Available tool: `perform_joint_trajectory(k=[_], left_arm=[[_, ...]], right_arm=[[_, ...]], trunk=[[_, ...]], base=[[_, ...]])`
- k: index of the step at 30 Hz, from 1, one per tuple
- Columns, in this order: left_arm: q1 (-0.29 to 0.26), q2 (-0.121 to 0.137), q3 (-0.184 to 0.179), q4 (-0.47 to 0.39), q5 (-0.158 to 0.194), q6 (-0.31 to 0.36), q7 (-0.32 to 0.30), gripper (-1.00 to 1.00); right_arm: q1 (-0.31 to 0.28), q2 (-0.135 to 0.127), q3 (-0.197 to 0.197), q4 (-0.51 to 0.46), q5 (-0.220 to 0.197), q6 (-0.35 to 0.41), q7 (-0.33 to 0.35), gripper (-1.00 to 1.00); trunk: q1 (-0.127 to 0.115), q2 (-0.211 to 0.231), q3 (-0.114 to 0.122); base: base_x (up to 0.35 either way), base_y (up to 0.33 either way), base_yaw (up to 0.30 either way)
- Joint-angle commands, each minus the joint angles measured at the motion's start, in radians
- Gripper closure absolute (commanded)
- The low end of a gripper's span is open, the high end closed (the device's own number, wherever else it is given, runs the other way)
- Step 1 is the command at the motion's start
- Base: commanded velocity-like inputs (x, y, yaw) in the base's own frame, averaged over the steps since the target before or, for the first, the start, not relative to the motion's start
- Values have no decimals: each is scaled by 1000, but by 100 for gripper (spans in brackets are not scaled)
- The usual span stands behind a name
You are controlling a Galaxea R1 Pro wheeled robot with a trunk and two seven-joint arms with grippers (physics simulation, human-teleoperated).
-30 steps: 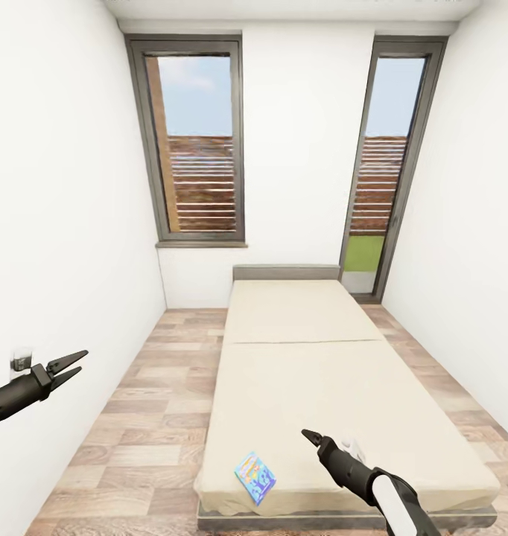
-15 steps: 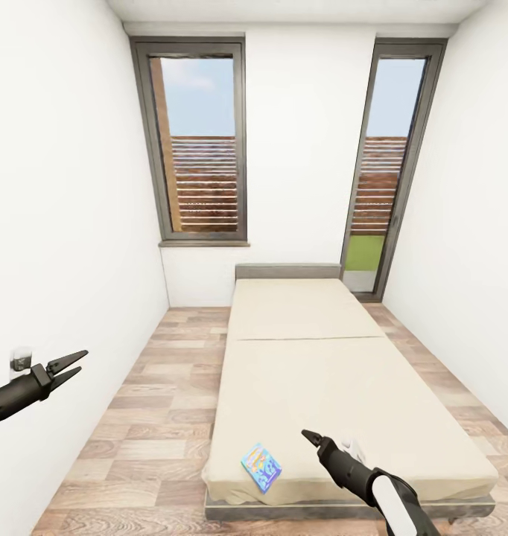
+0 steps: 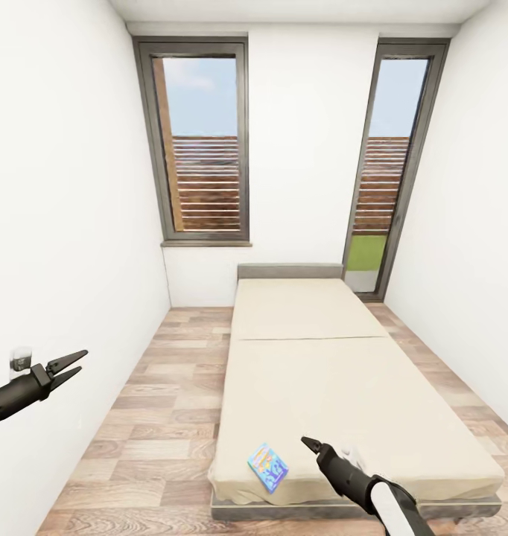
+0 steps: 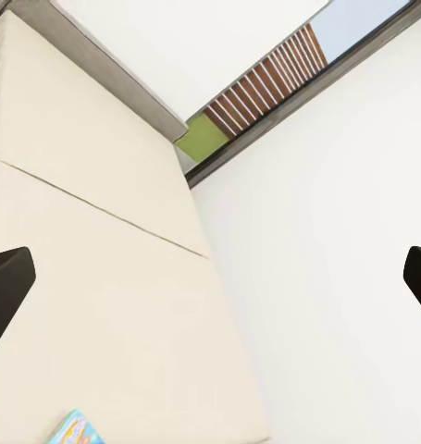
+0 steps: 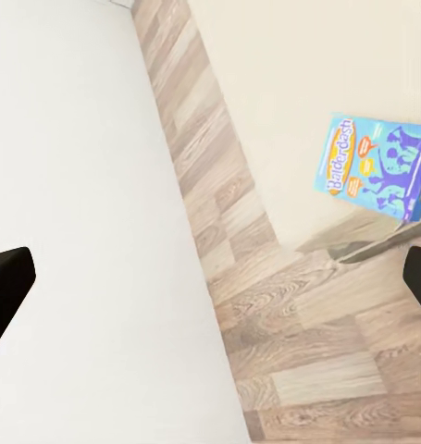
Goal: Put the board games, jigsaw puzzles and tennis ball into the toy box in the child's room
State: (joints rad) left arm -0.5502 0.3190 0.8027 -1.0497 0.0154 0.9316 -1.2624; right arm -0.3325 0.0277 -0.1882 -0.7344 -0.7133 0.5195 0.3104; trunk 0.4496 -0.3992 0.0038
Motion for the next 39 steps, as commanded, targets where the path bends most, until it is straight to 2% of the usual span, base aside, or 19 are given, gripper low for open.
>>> perform_joint_trajectory(k=[1, 3, 6, 10, 15, 18, 22, 26, 39], left_arm=[[0, 0, 1, 0, 2, 10, -3, -100], [0, 0, 1, 0, 3, 10, -5, -100], [0, -1, 1, 0, 4, 10, -21, -100], [0, -1, 1, -2, 3, 11, -43, -100], [0, -1, 1, -3, 3, 12, -53, -100], [0, -1, 1, -3, 3, 14, -54, -100], [0, -1, 1, -3, 3, 17, -55, -100], [0, -1, 1, -3, 3, 20, -55, -100], [0, -1, 0, -3, 3, 21, -55, -100]], right_arm=[[0, 2, -3, 21, -3, -17, -3, -100], [0, 2, -1, 51, -2, -46, -6, -100], [0, -1, 1, 150, -1, -93, -8, -100], [-9, -11, 1, 268, 1, -111, -4, -100], [-16, -28, 0, 333, -3, -106, 4, -100], [-18, -30, -2, 336, -6, -90, 16, -100], [-19, -21, -2, 316, -5, -57, 67, -100], [-19, -16, -1, 281, -5, -46, 101, -100], [-23, -16, -3, 265, -12, -41, 118, -100]], trunk=[[0, -1, 0], [0, -1, 0], [0, -1, 0], [0, -1, 0], [0, -1, 0], [0, -1, 0], [0, -1, 0], [16, -29, -13], [66, -120, -54]], base=[[0, 38, 0], [0, 27, 0], [0, 12, 0], [0, 4, 0], [0, 1, 0], [0, 0, 0], [0, 0, 0], [0, 0, 0], [0, 0, 0]])
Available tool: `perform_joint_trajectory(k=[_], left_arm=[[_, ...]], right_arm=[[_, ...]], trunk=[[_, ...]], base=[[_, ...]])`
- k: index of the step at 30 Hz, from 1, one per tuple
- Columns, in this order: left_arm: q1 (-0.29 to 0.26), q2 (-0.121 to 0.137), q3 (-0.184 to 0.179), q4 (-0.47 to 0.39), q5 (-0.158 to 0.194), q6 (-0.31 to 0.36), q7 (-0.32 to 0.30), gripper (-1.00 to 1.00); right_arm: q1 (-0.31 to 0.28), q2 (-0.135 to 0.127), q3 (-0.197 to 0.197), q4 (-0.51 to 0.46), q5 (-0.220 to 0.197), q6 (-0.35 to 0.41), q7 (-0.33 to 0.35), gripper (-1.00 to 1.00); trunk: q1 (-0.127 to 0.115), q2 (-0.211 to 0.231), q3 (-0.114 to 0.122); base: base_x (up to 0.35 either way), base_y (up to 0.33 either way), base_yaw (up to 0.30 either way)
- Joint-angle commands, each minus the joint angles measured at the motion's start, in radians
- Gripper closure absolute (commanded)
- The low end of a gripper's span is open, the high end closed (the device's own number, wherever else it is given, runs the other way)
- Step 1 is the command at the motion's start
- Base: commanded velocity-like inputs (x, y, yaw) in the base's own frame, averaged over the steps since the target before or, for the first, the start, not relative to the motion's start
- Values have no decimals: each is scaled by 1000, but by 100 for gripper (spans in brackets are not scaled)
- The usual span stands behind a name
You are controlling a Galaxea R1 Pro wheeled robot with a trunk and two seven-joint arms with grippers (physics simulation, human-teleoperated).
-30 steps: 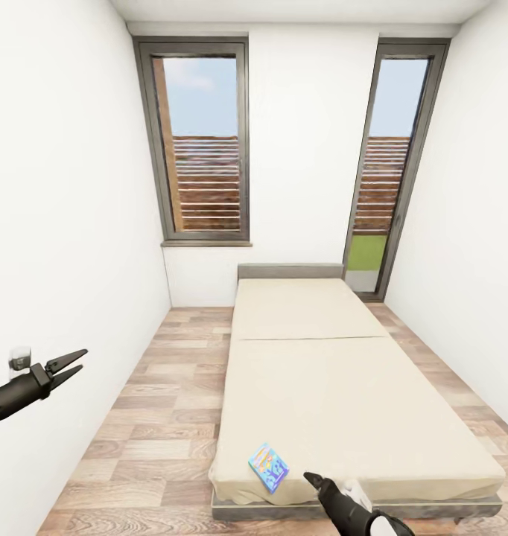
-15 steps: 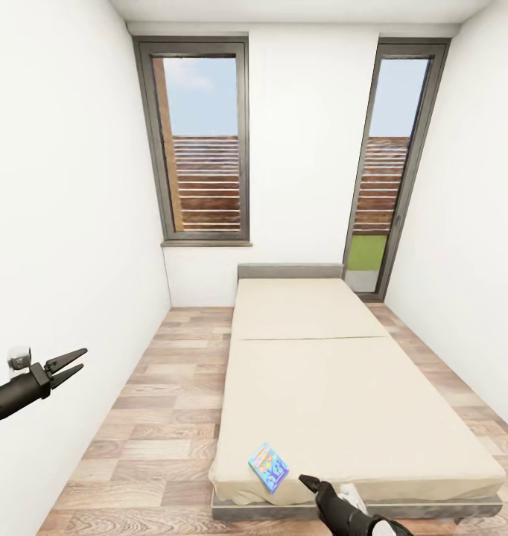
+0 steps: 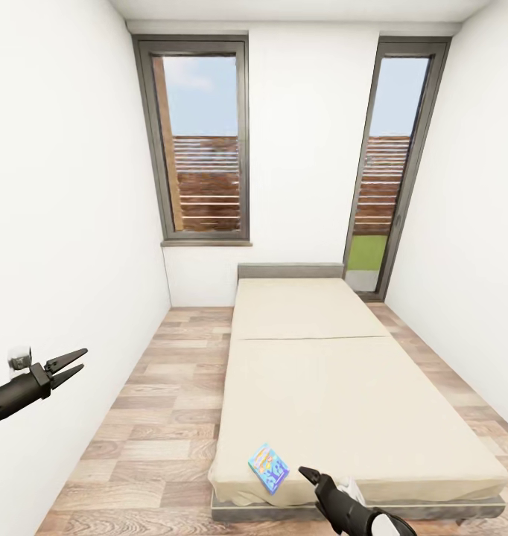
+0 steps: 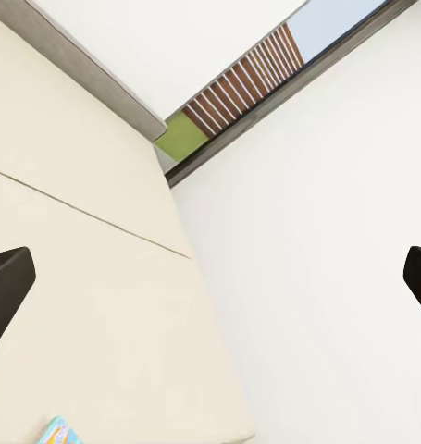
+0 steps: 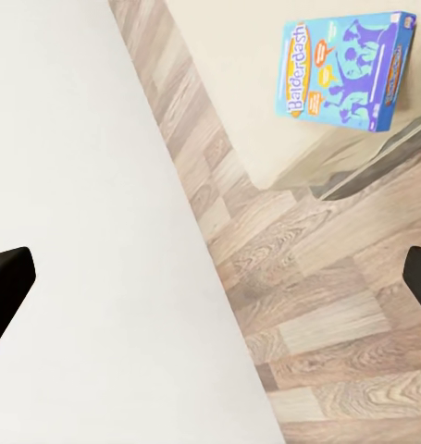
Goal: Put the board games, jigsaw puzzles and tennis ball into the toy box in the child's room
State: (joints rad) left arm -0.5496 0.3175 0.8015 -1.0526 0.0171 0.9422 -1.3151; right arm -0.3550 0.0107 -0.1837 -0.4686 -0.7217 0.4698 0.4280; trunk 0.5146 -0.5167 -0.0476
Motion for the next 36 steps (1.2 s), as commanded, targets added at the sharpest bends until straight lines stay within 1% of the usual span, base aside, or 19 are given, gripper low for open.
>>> perform_joint_trajectory(k=[1, 21, 28, 31, 33, 35, 36], left_arm=[[-1, 0, 1, 0, 1, 10, -3, -100], [-1, 0, 2, 0, 1, 10, -3, -100], [-1, 0, 2, 0, 1, 10, -3, -100], [-1, 0, 1, 0, 1, 10, -3, -100], [-1, 0, 2, 0, 1, 10, -3, -100], [-1, 0, 2, 0, 1, 10, -3, -100], [-1, 0, 2, 0, 1, 10, -3, -100]], right_arm=[[-1, 1, -6, -1, -3, 8, 3, -100], [-4, 5, -8, -3, -6, 7, 2, -100], [-24, 6, -13, -2, -24, 0, -9, -100], [-36, 7, -15, -2, -39, -1, -12, -100], [-46, 18, -15, -2, -62, -1, -13, -100], [-53, 42, -18, -1, -115, 1, -14, -100], [-55, 46, -18, 0, -132, 2, -14, -100]], trunk=[[4, -9, -5], [81, -149, -68], [108, -198, -90], [119, -219, -99], [127, -233, -106], [135, -247, -112], [139, -254, -115]], base=[[0, 0, 0], [0, 0, 0], [0, 0, 0], [0, 0, 0], [0, 0, 0], [0, 0, 0], [0, 0, 0]])
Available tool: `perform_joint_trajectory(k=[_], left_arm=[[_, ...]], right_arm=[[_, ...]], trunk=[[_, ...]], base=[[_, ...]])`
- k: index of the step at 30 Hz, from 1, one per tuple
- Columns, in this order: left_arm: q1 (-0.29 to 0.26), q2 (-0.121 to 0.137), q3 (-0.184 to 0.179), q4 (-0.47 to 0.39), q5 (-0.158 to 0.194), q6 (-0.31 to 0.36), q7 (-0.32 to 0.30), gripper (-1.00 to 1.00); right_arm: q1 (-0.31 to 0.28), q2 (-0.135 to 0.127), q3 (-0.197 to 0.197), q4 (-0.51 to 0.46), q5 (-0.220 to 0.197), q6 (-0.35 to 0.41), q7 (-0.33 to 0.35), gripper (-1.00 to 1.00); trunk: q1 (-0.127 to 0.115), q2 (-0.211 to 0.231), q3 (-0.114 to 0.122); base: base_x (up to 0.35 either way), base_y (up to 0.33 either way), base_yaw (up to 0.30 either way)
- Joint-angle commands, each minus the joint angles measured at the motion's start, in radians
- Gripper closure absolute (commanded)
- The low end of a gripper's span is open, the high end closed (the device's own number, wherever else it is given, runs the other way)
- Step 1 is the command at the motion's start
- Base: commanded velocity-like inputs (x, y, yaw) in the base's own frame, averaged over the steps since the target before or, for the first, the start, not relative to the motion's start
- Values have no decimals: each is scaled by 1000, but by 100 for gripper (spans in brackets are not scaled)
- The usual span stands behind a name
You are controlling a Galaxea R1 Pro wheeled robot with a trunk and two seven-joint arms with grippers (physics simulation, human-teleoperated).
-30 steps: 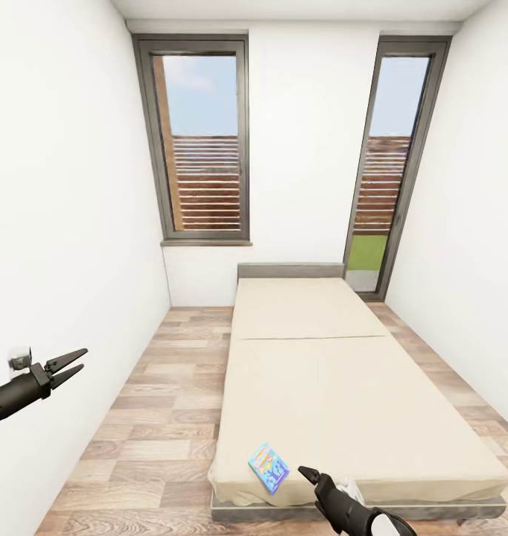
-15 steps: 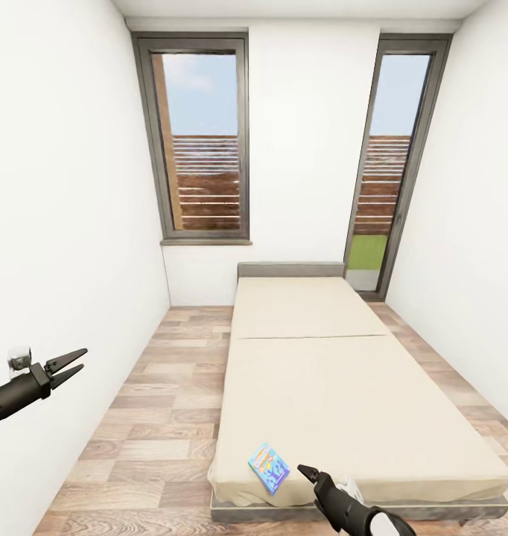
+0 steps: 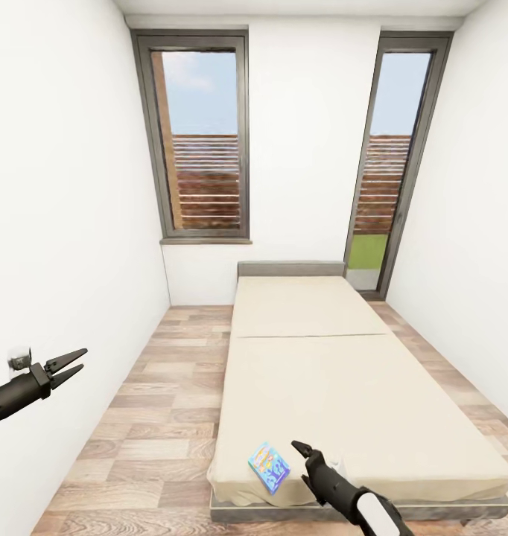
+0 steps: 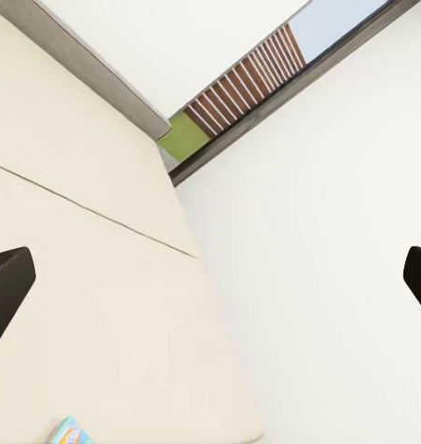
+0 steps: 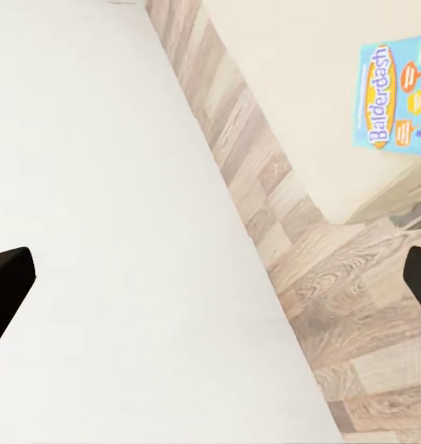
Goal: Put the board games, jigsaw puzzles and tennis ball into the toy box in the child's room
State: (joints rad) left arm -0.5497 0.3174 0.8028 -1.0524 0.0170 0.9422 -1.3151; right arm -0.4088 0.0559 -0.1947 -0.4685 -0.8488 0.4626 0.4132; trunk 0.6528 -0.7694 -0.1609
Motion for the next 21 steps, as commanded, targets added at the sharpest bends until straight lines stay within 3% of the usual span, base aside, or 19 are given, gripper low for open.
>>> perform_joint_trajectory(k=[1, 4, 11, 17, 21], left_arm=[[-1, 0, 1, 0, 1, 10, -3, -100], [-1, 0, 1, 0, 1, 10, -3, -100], [-1, 0, 1, 0, 1, 10, -3, -100], [-1, 0, 1, 0, 1, 9, -2, -100], [-1, 0, 1, 0, 0, 9, -2, -100]], right_arm=[[-2, 4, -7, 0, -22, 9, 0, -100], [-6, 14, -7, 0, -84, 7, -9, -100], [-20, 28, -7, 4, -118, -44, -95, -100], [-21, 30, -9, 7, -135, -67, -111, -100], [-21, 30, -9, 9, -173, -68, -113, -100]], trunk=[[4, -9, -5], [16, -30, -14], [42, -79, -36], [65, -121, -55], [81, -149, -68]], base=[[0, 0, 0], [0, 0, 0], [0, 0, 0], [0, 0, 0], [0, 0, 0]])
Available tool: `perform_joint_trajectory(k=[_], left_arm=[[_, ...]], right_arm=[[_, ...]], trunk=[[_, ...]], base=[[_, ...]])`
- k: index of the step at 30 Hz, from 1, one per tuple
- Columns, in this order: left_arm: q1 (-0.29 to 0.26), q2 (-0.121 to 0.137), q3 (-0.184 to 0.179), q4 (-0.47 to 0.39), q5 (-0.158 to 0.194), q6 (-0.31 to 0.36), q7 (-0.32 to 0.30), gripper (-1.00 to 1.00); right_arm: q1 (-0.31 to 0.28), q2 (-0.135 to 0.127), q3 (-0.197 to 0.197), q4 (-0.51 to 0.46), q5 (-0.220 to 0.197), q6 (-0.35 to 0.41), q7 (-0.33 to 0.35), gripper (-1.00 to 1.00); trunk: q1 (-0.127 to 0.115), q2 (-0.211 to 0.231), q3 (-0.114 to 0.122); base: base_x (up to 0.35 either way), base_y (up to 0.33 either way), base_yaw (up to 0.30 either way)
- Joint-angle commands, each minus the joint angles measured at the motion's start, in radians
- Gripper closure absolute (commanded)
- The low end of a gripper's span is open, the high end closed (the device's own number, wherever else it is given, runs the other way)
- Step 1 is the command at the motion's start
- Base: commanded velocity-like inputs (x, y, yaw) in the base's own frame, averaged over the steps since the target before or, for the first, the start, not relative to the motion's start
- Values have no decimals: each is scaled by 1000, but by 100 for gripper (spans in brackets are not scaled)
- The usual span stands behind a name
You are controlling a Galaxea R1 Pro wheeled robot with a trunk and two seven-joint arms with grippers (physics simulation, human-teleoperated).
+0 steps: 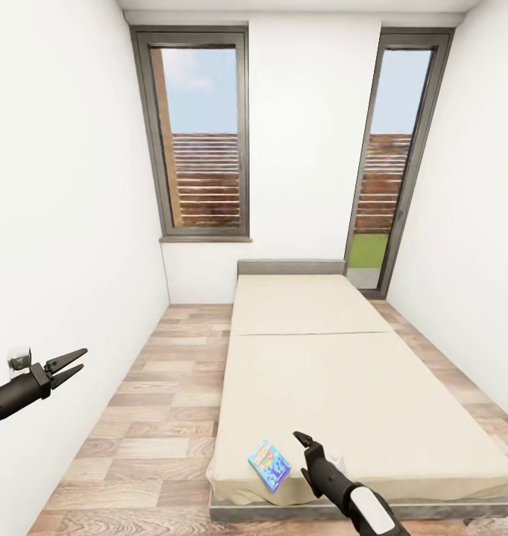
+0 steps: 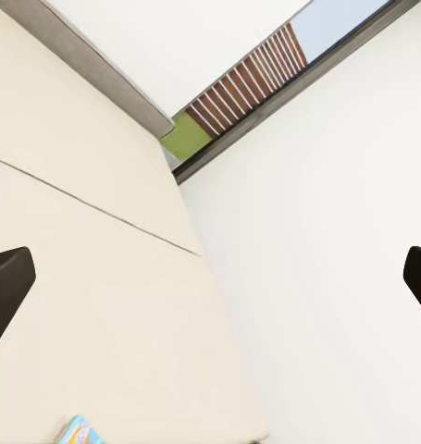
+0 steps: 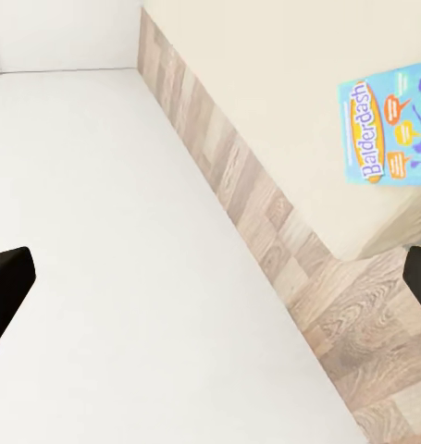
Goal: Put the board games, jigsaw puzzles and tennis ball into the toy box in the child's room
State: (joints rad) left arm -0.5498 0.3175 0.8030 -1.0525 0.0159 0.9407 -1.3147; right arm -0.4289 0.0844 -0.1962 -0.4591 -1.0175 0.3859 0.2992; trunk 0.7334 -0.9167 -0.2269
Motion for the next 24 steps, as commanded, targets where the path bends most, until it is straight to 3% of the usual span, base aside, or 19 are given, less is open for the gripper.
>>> perform_joint_trajectory(k=[1, 4, 8, 24], left_arm=[[-1, 0, 1, 0, 1, 10, -2, -100], [-1, 0, 0, 0, 1, 10, -2, -100], [-1, 0, 1, 0, 1, 9, -2, -100], [-1, -4, -15, 0, 1, 8, -1, -100]], right_arm=[[-1, 1, -8, 0, -14, 9, 0, -100], [-1, 1, -7, 8, -62, 10, 0, -100], [-1, 1, -6, 13, -86, 5, 0, -100], [1, -2, -6, 19, -92, -11, 1, -100]], trunk=[[4, -8, -5], [16, -29, -14], [31, -57, -27], [92, -169, -77]], base=[[0, 0, 0], [0, 0, 0], [0, 0, 0], [0, 0, 0]])
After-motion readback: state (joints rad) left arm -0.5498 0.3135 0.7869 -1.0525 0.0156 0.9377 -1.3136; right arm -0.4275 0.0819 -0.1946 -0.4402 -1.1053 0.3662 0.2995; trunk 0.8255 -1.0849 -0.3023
